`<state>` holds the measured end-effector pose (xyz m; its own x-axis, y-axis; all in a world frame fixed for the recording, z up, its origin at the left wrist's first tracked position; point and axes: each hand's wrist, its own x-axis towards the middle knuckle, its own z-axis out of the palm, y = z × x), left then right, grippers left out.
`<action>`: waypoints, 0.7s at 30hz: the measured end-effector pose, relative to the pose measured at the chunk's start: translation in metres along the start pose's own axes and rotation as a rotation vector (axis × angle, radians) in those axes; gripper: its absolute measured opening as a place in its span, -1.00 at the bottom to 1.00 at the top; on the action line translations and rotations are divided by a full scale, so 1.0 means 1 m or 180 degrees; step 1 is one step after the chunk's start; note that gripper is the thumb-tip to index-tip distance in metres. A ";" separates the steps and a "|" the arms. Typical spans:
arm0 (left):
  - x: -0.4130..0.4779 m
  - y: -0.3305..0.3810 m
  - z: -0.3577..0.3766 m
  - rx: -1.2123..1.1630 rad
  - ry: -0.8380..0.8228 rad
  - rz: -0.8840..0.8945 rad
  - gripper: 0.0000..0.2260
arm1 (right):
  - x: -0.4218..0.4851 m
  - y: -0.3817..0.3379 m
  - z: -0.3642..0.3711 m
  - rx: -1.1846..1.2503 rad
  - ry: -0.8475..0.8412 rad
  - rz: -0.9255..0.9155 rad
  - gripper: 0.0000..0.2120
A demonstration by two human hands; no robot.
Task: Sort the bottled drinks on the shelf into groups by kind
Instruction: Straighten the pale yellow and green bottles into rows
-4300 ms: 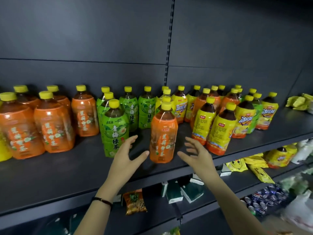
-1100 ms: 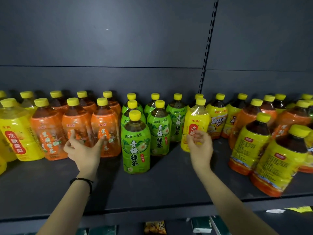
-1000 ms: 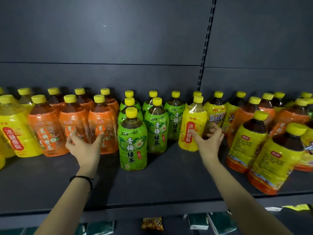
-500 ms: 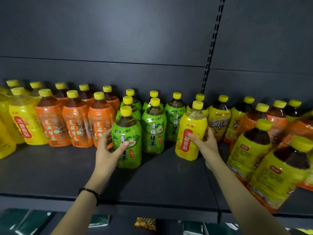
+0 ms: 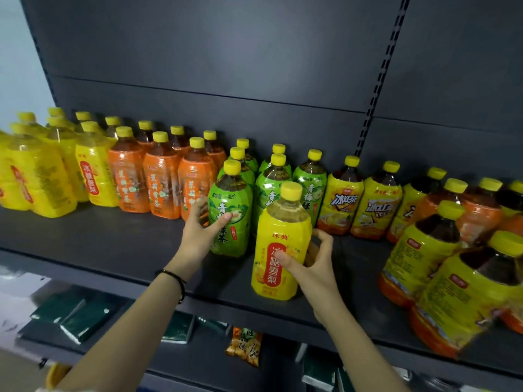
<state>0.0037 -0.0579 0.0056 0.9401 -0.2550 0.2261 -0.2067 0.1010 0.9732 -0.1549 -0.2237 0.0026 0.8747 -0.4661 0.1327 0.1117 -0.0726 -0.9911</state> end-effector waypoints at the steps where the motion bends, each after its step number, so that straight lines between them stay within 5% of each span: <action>1: -0.005 0.004 -0.001 -0.0025 -0.0182 -0.0034 -0.47 | -0.003 0.000 0.007 0.0014 -0.0043 -0.0017 -0.28; 5: -0.028 0.011 -0.038 0.0107 -0.1050 -0.0042 -0.49 | -0.008 -0.003 0.045 0.0030 -0.0269 -0.0102 -0.38; 10: -0.040 -0.007 -0.106 0.0200 -0.1956 -0.0219 -0.24 | -0.003 0.004 0.111 -0.0153 -0.0370 -0.0200 -0.40; 17: -0.020 -0.024 -0.171 0.0158 -0.1115 -0.0116 -0.24 | 0.018 0.003 0.214 -0.0141 -0.0528 -0.0316 -0.41; 19: -0.005 -0.026 -0.195 0.0180 -0.1004 -0.0066 -0.24 | 0.027 0.002 0.231 -0.0213 -0.0516 -0.0393 -0.53; 21: 0.013 -0.030 -0.226 0.0211 -0.0974 -0.0031 -0.20 | 0.039 0.000 0.239 -0.0424 0.0036 -0.0725 -0.75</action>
<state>0.0835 0.1527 -0.0302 0.8190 -0.5342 0.2093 -0.2249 0.0367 0.9737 -0.0079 -0.0314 0.0053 0.8286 -0.4343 0.3532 0.2415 -0.2919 -0.9255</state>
